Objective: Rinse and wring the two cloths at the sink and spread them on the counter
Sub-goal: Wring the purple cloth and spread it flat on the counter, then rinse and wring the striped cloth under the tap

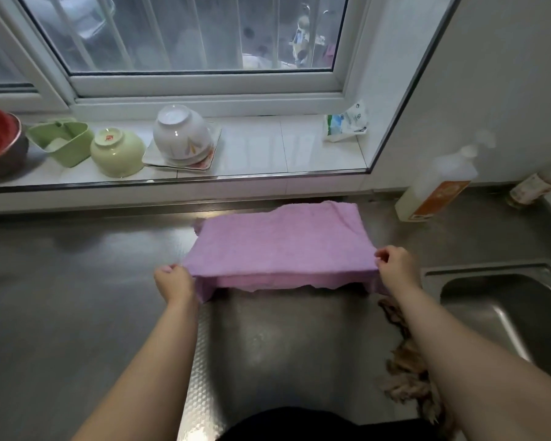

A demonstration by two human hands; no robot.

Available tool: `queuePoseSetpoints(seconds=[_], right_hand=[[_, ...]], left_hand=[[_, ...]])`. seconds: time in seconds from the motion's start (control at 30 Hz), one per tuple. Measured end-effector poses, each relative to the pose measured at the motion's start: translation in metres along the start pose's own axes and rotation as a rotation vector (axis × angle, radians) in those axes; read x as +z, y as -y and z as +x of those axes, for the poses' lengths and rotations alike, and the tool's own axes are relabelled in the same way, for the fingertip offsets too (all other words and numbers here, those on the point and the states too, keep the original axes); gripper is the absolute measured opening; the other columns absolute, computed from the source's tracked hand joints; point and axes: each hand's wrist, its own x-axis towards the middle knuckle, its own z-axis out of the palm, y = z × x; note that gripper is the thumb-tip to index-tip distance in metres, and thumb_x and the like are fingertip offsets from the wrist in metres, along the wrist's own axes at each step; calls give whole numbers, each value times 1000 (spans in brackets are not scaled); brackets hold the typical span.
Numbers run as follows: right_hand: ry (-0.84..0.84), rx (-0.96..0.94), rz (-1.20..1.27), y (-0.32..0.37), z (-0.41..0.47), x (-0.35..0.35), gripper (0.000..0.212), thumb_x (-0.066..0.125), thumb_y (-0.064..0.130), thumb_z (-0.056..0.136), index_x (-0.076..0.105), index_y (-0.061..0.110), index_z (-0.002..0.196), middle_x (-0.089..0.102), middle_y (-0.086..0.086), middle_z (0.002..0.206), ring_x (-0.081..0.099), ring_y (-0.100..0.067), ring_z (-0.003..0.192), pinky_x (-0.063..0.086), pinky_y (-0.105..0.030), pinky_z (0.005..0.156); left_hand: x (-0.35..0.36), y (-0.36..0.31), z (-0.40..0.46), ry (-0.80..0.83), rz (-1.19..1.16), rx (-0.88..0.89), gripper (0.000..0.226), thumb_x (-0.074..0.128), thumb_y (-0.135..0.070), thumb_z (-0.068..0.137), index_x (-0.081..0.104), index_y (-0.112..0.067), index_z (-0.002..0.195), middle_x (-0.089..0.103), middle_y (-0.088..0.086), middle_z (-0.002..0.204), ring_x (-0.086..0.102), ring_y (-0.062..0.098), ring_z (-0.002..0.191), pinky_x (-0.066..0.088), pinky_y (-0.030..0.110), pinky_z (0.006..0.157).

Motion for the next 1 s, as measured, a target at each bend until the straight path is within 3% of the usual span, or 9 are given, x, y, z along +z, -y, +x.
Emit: queuePoseSetpoints(seconds=[0.1,0.23,0.33,0.43,0.53,0.63,0.77,0.9,1.0], right_hand=[[-72,-25,113,2,-8,1,20,47,1,93,66,7,95,54,-14,111,55,-29,95,46,-36,82],[-188,-40,182,-6,-18,9,23,45,-4,89,65,7,90,49,-14,114,52,-32,99,48,-45,86],[-23,78,44,-24,-23,26,25,54,6,89,64,9,111,45,-18,129,46,-37,115,41,-46,99],[34,301,96,-31,-24,37,34,61,17,88,60,6,120,51,-22,129,50,-38,117,38,-38,99],[72,637,599,-26,-19,48,39,54,29,95,58,3,124,61,-18,123,57,-35,108,47,-43,88],[187,867,1088,-14,-15,51,42,44,43,100,48,19,134,58,-6,115,59,-27,101,50,-35,80],[37,874,948,-14,-5,46,23,58,21,94,62,7,112,58,-7,73,54,-18,57,47,-20,35],[-249,535,627,-15,-10,36,23,59,18,90,64,6,109,67,-13,103,63,-31,92,51,-35,79],[-241,384,553,-16,-21,26,24,57,19,93,54,10,115,59,-4,103,56,-23,95,45,-33,83]], left_hand=[[-4,2,-9,-55,-72,107,38,37,11,83,23,-22,68,45,9,93,38,18,82,33,10,52],[-5,23,-12,-81,-46,206,28,36,11,81,36,-16,78,45,16,102,43,23,88,39,26,83],[-4,53,-3,-4,120,-37,42,54,1,82,43,0,122,38,29,131,46,37,113,39,36,98],[-6,62,-7,-55,263,-173,56,63,-11,83,39,-3,133,29,29,142,39,41,125,33,38,106],[-2,52,-27,-27,396,100,38,59,-6,83,52,-3,120,44,26,131,44,42,119,35,44,101],[14,47,-52,357,541,721,15,65,-6,82,64,-8,97,62,14,102,56,35,97,45,42,86],[42,47,-79,823,875,1140,29,70,-32,82,67,-19,108,62,2,109,53,26,104,41,37,87],[59,50,-87,811,1103,1165,29,62,-32,87,60,-20,114,57,3,116,49,27,111,37,37,87],[60,49,-87,719,1104,1172,15,57,-18,89,64,-15,102,61,9,102,55,33,100,39,39,77]])
